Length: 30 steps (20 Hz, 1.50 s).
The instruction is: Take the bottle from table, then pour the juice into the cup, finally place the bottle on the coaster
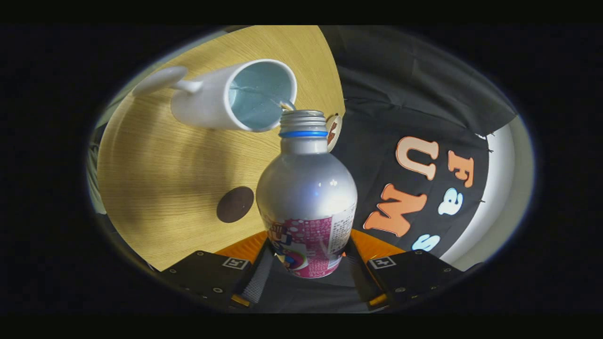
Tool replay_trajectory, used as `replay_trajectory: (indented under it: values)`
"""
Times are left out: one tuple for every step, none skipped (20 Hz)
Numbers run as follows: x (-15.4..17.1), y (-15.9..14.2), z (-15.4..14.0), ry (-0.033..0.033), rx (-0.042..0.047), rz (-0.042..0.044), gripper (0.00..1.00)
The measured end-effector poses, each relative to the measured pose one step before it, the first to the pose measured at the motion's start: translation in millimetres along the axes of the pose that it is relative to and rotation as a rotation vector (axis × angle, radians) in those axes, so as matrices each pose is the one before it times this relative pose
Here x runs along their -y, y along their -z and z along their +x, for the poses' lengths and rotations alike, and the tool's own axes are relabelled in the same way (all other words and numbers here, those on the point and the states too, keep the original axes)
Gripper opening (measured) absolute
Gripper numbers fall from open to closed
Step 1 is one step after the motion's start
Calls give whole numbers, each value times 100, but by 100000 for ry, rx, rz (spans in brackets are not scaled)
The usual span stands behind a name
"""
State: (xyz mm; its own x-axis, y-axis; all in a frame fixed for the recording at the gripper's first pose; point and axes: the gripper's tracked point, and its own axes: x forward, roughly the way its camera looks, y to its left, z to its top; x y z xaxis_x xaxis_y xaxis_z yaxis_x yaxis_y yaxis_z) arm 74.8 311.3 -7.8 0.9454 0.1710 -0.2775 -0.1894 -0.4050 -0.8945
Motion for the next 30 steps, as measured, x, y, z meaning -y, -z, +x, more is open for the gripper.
replay_trajectory:
  values:
    - [37,18,-30,67,7,-197,77]
    - [85,-15,-51,114,-56,-673,77]
    - [35,31,-104,-57,-89,-586,77]
    - [48,164,-53,-347,-37,-224,77]
    - [-34,93,-57,-162,-112,-49,77]
    - [71,11,-107,-164,64,-177,77]
    - [164,-120,149,302,-115,-247,77]
    - [88,-61,-140,111,-76,-355,77]
    - [51,149,107,-79,-46,-249,77]
    - [-71,-31,-120,-85,120,-300,77]
    - [-38,-118,78,-89,113,-369,77]
    - [60,-11,-11,49,-14,-282,77]
    - [62,-34,64,-258,113,-166,77]
    - [-88,-67,-57,-225,-69,-121,77]
    - [40,-39,2,-124,35,-403,77]
    - [42,17,-33,27,-28,-548,77]
    - [25,81,111,-21,-46,-459,77]
    - [49,-9,101,-68,-79,-229,77]
    - [50,-87,-56,133,32,-431,77]
    - [-140,-63,-133,-120,52,-571,77]
    - [-72,-74,-55,-420,182,-490,77]
    - [-26,-107,96,-302,151,-462,77]
    - [28,-134,-50,16,159,-523,77]
    - [61,-27,-100,81,65,-360,77]
    - [19,-67,104,-262,193,-116,77]
    - [-104,-54,-104,-161,4,-202,77]
    - [51,-64,88,17,31,-631,77]
    - [163,78,22,193,-154,-876,77]
    - [141,61,-60,156,-224,-607,77]
    - [115,30,167,-181,-52,-187,77]
